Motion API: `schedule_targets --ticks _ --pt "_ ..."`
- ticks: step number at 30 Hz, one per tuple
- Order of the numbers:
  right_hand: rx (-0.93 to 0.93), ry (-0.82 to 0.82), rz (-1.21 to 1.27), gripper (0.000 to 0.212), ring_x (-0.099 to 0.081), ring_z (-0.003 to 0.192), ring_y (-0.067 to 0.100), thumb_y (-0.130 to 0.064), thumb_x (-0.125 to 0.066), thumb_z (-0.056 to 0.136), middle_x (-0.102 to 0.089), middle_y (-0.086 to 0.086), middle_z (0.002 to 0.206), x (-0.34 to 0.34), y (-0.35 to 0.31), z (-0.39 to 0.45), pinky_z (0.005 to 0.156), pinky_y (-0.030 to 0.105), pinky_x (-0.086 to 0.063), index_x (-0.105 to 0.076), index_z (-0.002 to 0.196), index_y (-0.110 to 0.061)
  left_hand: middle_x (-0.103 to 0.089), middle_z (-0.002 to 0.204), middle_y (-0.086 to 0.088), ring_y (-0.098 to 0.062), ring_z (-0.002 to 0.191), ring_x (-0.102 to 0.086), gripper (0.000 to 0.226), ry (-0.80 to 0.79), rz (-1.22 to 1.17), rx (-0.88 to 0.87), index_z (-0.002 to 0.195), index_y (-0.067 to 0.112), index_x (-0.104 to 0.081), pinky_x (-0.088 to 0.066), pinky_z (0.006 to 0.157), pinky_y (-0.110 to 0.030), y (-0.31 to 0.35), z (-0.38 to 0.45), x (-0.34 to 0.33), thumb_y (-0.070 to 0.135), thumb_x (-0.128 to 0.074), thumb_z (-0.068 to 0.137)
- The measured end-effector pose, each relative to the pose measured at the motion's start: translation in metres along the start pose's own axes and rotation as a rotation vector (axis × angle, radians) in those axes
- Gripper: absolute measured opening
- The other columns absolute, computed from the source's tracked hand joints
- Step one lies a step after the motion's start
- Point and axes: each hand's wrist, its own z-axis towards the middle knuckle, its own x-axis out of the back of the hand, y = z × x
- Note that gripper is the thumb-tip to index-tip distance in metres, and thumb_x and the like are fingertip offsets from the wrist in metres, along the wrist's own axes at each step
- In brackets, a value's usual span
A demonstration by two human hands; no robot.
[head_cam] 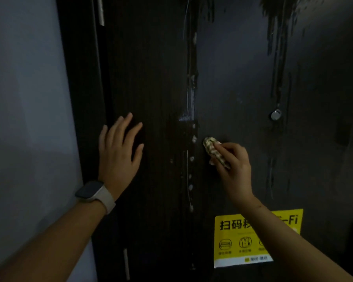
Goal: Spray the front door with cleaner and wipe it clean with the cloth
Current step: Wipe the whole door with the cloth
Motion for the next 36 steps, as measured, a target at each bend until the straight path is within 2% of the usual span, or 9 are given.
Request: schedule_targets --ticks 4,7,15,21,24,27,29,33,36 --pt "0.166 -0.084 0.018 0.042 -0.045 0.11 0.007 -0.009 -0.066 0.082 -0.053 0.008 0.117 -0.028 -0.011 -0.011 0.096 0.011 -0.039 -0.063 0.124 -0.006 -0.021 0.159 -0.009 -0.026 0.147 -0.016 0.056 -0.009 0.169 -0.027 0.146 0.018 -0.034 -0.004 0.118 -0.055 -0.019 0.026 -0.003 0.043 -0.037 0.097" --pt "0.352 -0.183 -0.016 0.035 -0.054 0.098 0.018 -0.018 -0.057 0.089 -0.056 0.009 0.109 -0.025 -0.007 -0.007 0.083 0.022 -0.047 -0.064 0.119 -0.001 -0.021 0.159 -0.009 -0.026 0.147 -0.016 0.055 0.012 0.239 -0.051 0.148 0.019 -0.031 -0.003 0.118 -0.057 -0.022 0.029 -0.004 0.042 -0.032 0.098" --pt "0.136 0.205 -0.043 0.036 -0.046 0.089 0.013 0.002 -0.063 0.085 -0.054 0.01 0.097 -0.016 -0.023 0.103 0.074 0.02 -0.041 -0.064 0.121 -0.004 -0.02 0.16 -0.009 -0.025 0.147 -0.017 0.056 0.036 0.288 -0.051 0.15 0.021 -0.027 -0.005 0.117 -0.058 -0.02 0.029 -0.008 0.042 -0.028 0.098" --pt "0.556 -0.105 -0.112 0.037 -0.049 0.089 0.023 -0.009 -0.052 0.089 -0.054 0.014 0.1 -0.033 -0.039 0.092 0.073 0.03 -0.045 -0.06 0.123 0.0 -0.019 0.16 -0.007 -0.023 0.147 -0.017 0.053 0.085 0.226 -0.072 0.15 0.024 -0.029 -0.001 0.119 -0.05 -0.009 0.074 0.002 0.04 -0.03 0.099" --pt "0.465 0.03 -0.158 0.034 -0.045 0.087 0.019 -0.008 -0.052 0.087 -0.055 0.014 0.095 -0.018 -0.03 0.121 0.073 0.026 -0.041 -0.063 0.119 0.001 -0.023 0.158 -0.009 -0.025 0.146 -0.021 0.051 0.116 0.234 -0.104 0.149 0.021 -0.032 -0.008 0.119 -0.047 -0.016 0.112 0.015 0.038 -0.029 0.1" --pt "0.271 0.225 -0.138 0.033 -0.037 0.086 0.009 -0.004 -0.06 0.085 -0.053 0.011 0.092 -0.012 -0.036 0.16 0.076 0.009 -0.031 -0.065 0.117 -0.001 -0.027 0.157 -0.011 -0.026 0.145 -0.025 0.051 0.141 0.26 -0.111 0.148 0.018 -0.032 -0.012 0.119 -0.048 -0.019 0.121 0.016 0.035 -0.029 0.1" --pt "0.32 0.202 -0.13 0.034 -0.04 0.09 0.012 -0.011 -0.061 0.086 -0.054 0.012 0.097 -0.023 -0.048 0.161 0.078 0.01 -0.029 -0.065 0.118 -0.003 -0.027 0.157 -0.01 -0.025 0.145 -0.025 0.051 0.164 0.261 -0.122 0.148 0.018 -0.032 -0.012 0.118 -0.048 -0.02 0.118 0.015 0.035 -0.03 0.1" --pt "0.606 -0.013 -0.149 0.03 -0.052 0.088 0.02 -0.028 -0.064 0.091 -0.06 0.009 0.099 -0.036 -0.055 0.136 0.073 0.028 -0.048 -0.071 0.105 -0.002 -0.028 0.157 -0.009 -0.024 0.145 -0.025 0.052 0.176 0.273 -0.121 0.148 0.018 -0.033 -0.011 0.119 -0.047 -0.02 0.118 0.016 0.035 -0.03 0.099" --pt "0.519 0.079 -0.127 0.033 -0.048 0.081 0.011 -0.029 -0.054 0.096 -0.059 0.008 0.089 -0.016 -0.048 0.169 0.069 0.026 -0.046 -0.072 0.088 -0.002 -0.028 0.157 -0.009 -0.024 0.145 -0.025 0.052 0.166 0.28 -0.117 0.148 0.018 -0.034 -0.01 0.118 -0.046 -0.018 0.118 0.016 0.035 -0.03 0.099"
